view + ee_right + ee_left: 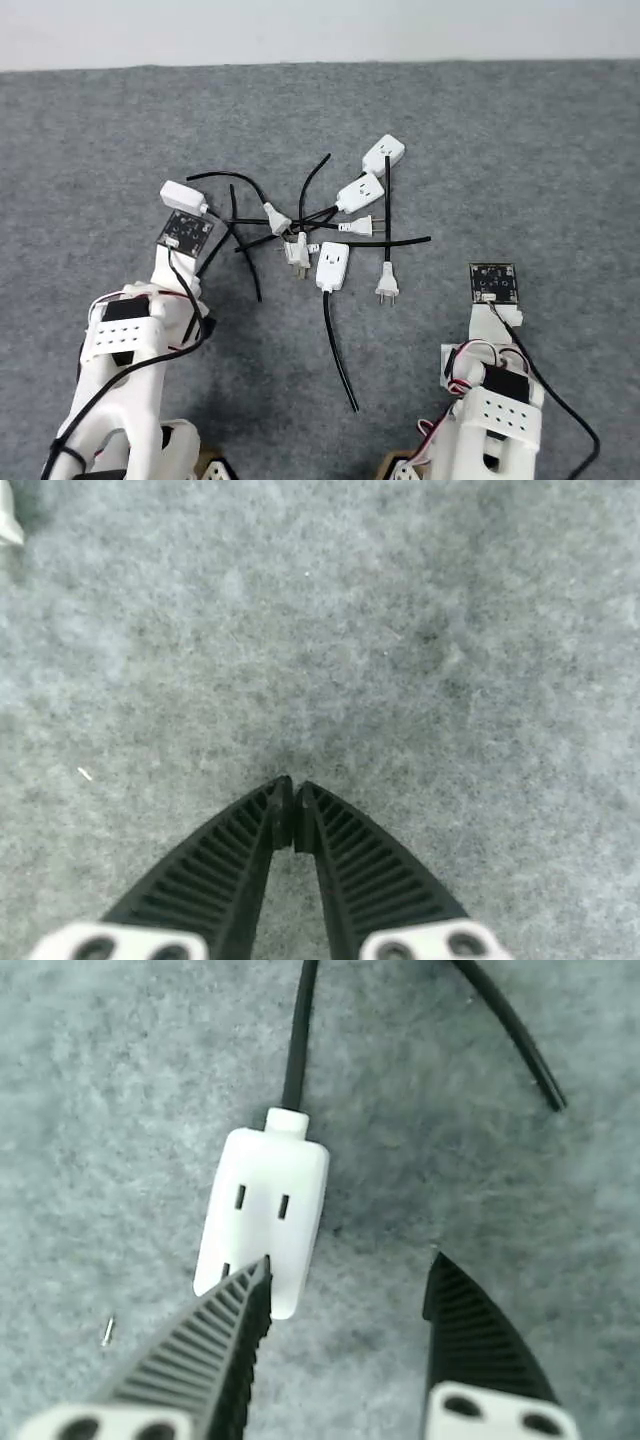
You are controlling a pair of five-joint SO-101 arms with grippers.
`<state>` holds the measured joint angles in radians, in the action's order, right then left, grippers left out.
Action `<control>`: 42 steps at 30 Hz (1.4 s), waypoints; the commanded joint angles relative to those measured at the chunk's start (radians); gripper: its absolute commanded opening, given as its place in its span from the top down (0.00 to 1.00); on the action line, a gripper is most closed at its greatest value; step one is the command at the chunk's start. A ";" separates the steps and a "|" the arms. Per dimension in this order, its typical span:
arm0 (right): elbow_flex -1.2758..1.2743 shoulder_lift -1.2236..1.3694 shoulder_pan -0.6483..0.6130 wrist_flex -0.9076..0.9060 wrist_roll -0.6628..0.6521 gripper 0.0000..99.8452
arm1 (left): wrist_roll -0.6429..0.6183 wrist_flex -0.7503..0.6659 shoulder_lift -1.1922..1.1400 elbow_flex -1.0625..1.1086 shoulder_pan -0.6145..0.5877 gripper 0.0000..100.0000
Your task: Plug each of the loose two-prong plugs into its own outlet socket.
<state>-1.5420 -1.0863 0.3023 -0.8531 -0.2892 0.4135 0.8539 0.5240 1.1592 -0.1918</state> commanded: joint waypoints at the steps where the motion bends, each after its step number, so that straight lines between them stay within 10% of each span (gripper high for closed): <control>1: 0.014 -0.018 0.008 -0.002 -0.008 0.99 | 0.035 0.052 0.028 -0.053 0.008 0.76; 27: 0.014 -0.018 0.010 -0.002 -0.008 0.99 | 0.097 -0.008 -0.376 -0.311 -0.026 0.76; 34: 0.014 -0.018 0.010 -0.002 -0.008 0.99 | 0.080 0.057 -0.379 -0.298 -0.009 0.97; 42: 0.014 -0.018 0.007 -0.002 -0.011 0.99 | -0.381 0.275 -0.379 -0.298 0.206 0.99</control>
<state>-1.5420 -1.0863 0.3023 -0.8531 -0.2892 0.3138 1.0058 0.1450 0.8830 -0.1381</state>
